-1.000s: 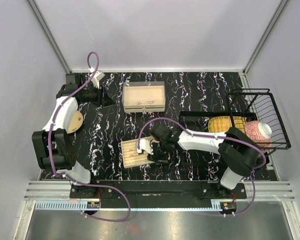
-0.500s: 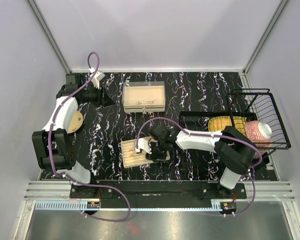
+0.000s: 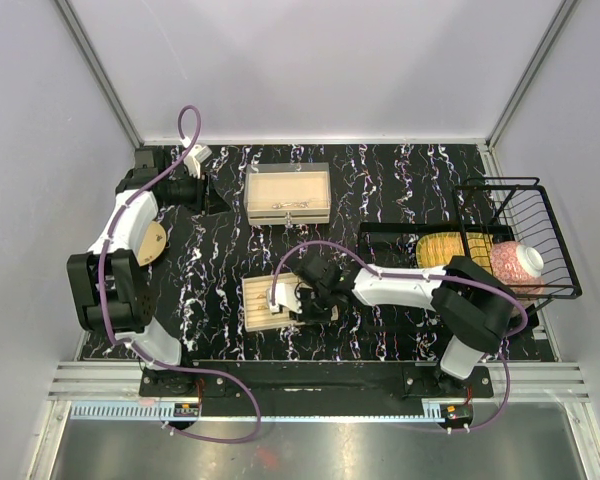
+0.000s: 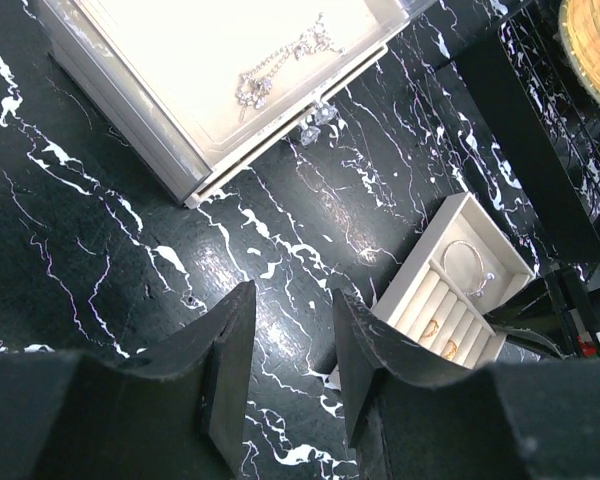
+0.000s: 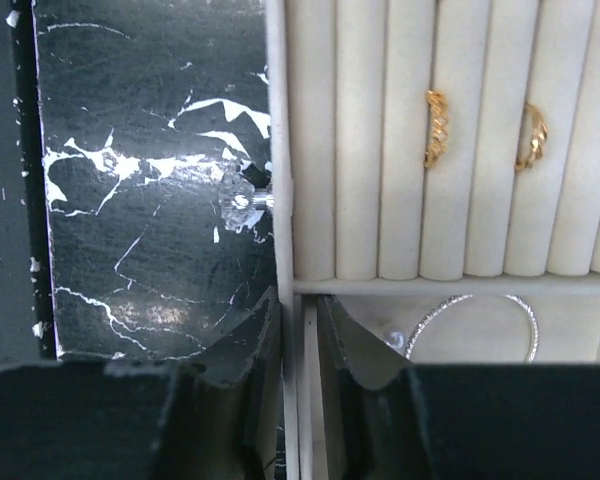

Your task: Organize the mixed jewelry

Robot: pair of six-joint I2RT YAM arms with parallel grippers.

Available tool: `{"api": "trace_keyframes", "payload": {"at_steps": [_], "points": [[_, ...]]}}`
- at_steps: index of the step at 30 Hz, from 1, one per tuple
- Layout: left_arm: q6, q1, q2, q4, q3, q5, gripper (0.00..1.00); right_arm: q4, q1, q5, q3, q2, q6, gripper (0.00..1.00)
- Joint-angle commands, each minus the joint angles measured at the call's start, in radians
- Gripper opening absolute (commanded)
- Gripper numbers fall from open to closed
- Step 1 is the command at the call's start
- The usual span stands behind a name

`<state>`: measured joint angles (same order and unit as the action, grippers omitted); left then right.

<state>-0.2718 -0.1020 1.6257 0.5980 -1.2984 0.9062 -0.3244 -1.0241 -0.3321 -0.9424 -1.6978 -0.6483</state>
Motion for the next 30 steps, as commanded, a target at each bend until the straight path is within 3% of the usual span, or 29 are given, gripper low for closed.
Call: {"api": "trace_keyframes", "payload": {"at_steps": [1,4,6,20,30], "points": [[0.006,0.001,0.013,-0.017,-0.055,-0.016,0.39,0.061,-0.019,0.113,0.043,-0.016,-0.001,0.19],[0.019,-0.001,0.031,-0.017,-0.076,-0.018,0.39,0.061,-0.022,0.137,0.037,-0.011,-0.004,0.04],[0.029,0.001,0.046,-0.023,-0.094,-0.018,0.39,0.047,-0.022,0.151,0.03,0.0,-0.014,0.0],[0.135,0.012,0.217,-0.052,-0.323,-0.038,0.38,-0.021,-0.019,0.281,-0.124,0.046,-0.085,0.0],[0.171,0.013,0.217,-0.079,-0.303,-0.033,0.38,-0.018,0.044,0.311,-0.223,-0.006,-0.128,0.0]]}}
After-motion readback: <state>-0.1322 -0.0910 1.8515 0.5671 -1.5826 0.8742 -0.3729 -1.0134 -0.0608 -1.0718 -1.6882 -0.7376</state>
